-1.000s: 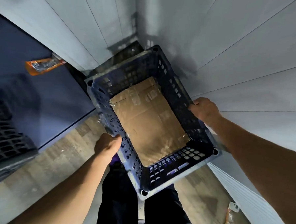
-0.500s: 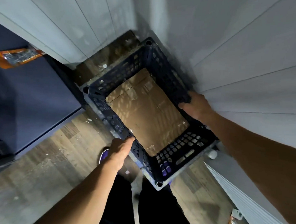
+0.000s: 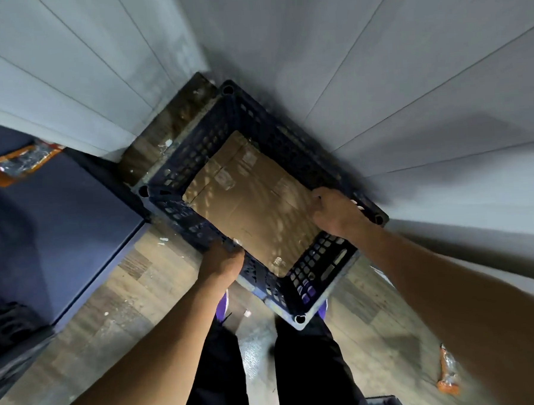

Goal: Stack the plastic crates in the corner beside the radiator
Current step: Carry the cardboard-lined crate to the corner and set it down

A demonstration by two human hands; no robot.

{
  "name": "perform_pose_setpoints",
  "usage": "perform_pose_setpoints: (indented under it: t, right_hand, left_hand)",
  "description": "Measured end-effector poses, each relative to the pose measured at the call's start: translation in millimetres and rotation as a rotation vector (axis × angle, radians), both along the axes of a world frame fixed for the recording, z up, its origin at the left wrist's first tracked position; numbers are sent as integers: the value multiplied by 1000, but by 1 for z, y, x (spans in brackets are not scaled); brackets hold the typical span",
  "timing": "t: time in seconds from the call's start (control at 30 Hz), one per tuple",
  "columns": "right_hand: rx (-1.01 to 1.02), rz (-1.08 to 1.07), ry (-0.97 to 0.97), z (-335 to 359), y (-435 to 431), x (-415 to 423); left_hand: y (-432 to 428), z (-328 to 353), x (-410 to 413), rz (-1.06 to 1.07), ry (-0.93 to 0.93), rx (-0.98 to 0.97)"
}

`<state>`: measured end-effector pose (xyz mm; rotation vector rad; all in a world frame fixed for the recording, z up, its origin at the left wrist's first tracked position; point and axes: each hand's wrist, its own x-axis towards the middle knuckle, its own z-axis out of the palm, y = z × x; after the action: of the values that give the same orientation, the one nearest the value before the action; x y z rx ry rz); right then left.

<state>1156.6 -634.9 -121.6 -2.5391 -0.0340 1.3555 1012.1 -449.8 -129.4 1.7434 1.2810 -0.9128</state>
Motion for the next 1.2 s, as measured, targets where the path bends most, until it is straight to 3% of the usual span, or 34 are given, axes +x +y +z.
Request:
perform_pose_setpoints:
  t: [0.27, 0.5, 0.67, 0.8, 0.93, 1.07, 1.2]
  right_hand:
    - [-104, -213, 6, 21, -19, -59]
    - [-55, -416, 34, 32, -17, -134]
    - [-73, -346, 35, 5, -21, -176]
    - [-41, -177, -7, -29, -18, -203]
    - [-4, -21, -1, -60, -21, -228]
    - [-106, 292, -55, -76, -26, -249]
    - [-109, 294, -104, -79, -25, -260]
  left_hand:
    - [21, 21, -17, -409, -36, -101]
    - [46, 37, -12, -814, -96, -11]
    - [31, 5, -23, -1079, -171, -20]
    - [1, -30, -37, -1367, -179, 112]
    - [-9, -61, -47, -1472, -161, 92]
    - [0, -77, -46, -1649, -123, 123]
    - [2, -76, -44, -1777, -90, 179]
